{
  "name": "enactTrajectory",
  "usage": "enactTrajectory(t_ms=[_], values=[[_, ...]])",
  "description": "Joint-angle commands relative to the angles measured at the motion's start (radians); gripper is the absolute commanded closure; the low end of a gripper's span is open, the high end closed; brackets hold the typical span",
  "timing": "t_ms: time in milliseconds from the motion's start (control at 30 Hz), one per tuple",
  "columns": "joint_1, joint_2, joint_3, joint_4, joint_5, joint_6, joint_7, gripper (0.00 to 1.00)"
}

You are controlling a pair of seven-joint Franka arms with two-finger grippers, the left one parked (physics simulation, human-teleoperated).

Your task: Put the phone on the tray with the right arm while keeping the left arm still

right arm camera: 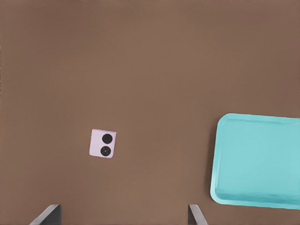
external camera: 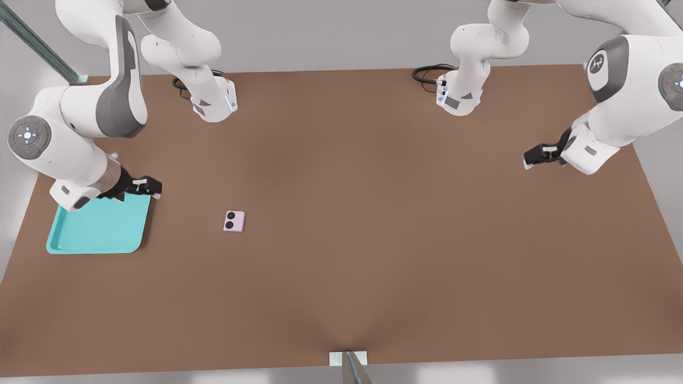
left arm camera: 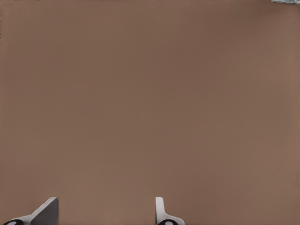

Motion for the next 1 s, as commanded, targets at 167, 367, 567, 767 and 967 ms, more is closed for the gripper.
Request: enactTrajectory(t_ms=[167, 367, 567, 767, 967], values=[[0.03, 0.117, 0.082, 0.009, 0.001, 0.177, 0.087, 0.0], [0.139, 0.235, 0.098, -0.037, -0.001, 0.288, 0.34, 0.0], [0.138, 0.25, 0.109, -0.233, 0.007, 0.431, 0.477, 0.0], [0.099, 0.31, 0.115, -0.261, 0.057, 0.46, 0.52, 0.0], [0.079, 0.338, 0.121, -0.287, 0.062, 0.46, 0.52, 0.0]])
